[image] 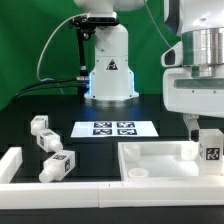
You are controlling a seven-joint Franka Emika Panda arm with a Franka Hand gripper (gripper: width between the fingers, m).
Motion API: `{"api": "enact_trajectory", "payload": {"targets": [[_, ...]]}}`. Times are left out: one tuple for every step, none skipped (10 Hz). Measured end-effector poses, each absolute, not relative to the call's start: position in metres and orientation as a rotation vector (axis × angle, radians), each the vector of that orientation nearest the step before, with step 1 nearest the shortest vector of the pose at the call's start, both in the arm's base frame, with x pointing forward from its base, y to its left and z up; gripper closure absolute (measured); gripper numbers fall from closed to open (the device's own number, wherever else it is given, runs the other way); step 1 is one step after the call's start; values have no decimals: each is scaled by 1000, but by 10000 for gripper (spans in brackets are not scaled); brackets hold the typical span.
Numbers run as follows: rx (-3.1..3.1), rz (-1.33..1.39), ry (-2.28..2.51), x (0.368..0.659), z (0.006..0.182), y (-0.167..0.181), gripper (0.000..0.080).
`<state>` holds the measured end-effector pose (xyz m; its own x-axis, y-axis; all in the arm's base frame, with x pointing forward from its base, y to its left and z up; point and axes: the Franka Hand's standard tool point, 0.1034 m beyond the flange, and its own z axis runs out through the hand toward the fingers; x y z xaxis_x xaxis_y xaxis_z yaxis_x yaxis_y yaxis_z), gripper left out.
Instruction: Assemble one leg
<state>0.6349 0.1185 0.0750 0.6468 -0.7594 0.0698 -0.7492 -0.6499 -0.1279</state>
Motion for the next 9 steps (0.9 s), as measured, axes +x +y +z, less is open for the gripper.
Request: {"api": "enact_trajectory", "payload": {"targets": [[-2820, -185, 1172, 636, 76, 118, 154], [-2869, -190, 1061, 636, 75, 117, 151], [-2911, -195, 954, 636, 75, 117, 151], [-2989, -207, 760, 636, 75, 117, 151], [-3087, -241, 459, 637, 76, 118, 151], [-3147, -323, 70, 639, 74, 117, 151], [-3150, -347, -2, 640, 73, 110, 151], [-3150, -348, 17, 640, 73, 108, 151], [-3150, -347, 16, 640, 73, 108, 281]]}}
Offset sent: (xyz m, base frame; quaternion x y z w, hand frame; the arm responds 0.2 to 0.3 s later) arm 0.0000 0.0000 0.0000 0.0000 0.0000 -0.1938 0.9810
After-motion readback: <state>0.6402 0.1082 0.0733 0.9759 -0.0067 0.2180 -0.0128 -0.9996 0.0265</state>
